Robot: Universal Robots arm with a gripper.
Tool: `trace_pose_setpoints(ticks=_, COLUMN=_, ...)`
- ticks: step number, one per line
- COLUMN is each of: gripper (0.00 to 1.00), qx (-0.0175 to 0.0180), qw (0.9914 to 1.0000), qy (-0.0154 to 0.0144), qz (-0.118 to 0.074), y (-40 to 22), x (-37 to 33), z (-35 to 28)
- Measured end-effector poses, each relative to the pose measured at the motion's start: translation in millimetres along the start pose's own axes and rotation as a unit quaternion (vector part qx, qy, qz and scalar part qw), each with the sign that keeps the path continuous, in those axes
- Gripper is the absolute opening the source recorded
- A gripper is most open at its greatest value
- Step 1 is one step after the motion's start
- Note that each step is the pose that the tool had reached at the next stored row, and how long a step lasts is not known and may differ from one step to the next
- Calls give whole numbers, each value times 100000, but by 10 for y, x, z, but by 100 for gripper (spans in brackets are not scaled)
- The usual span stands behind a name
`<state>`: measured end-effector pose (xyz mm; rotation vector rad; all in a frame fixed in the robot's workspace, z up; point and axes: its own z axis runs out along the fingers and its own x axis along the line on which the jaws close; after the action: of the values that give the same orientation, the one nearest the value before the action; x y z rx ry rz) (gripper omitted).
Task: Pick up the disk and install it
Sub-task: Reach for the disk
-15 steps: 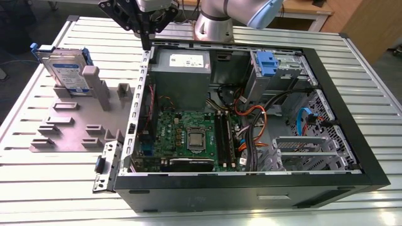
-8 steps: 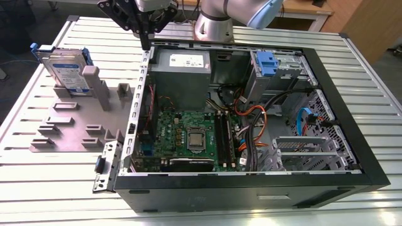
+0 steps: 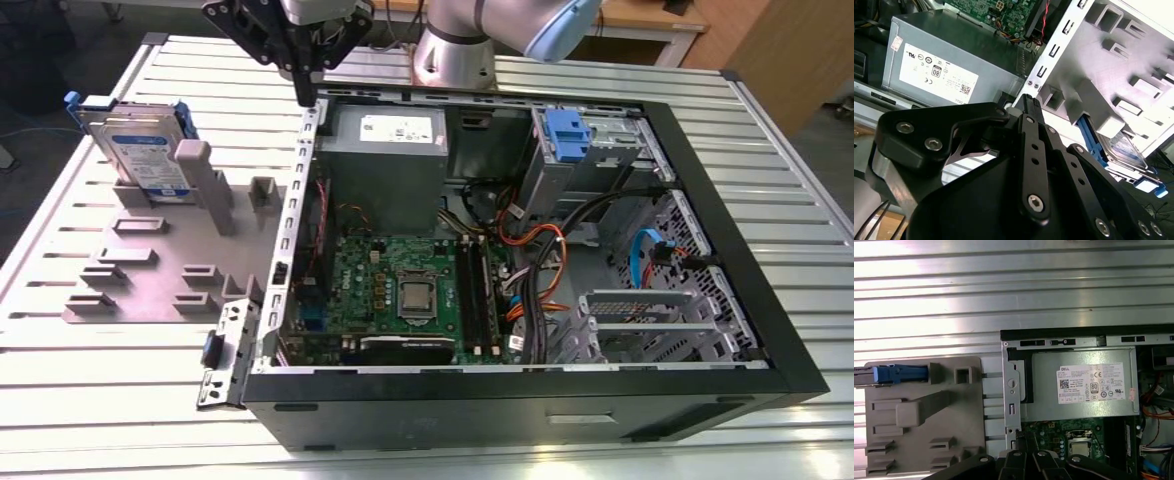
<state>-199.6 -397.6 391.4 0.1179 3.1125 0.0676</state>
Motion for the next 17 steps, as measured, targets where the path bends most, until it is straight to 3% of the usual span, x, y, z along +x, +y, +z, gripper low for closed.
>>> trace_pose_setpoints(ticks=17, gripper=11, qx=-2, qw=100000, qy=-3, qz=2, y=-6, x=82, z=2)
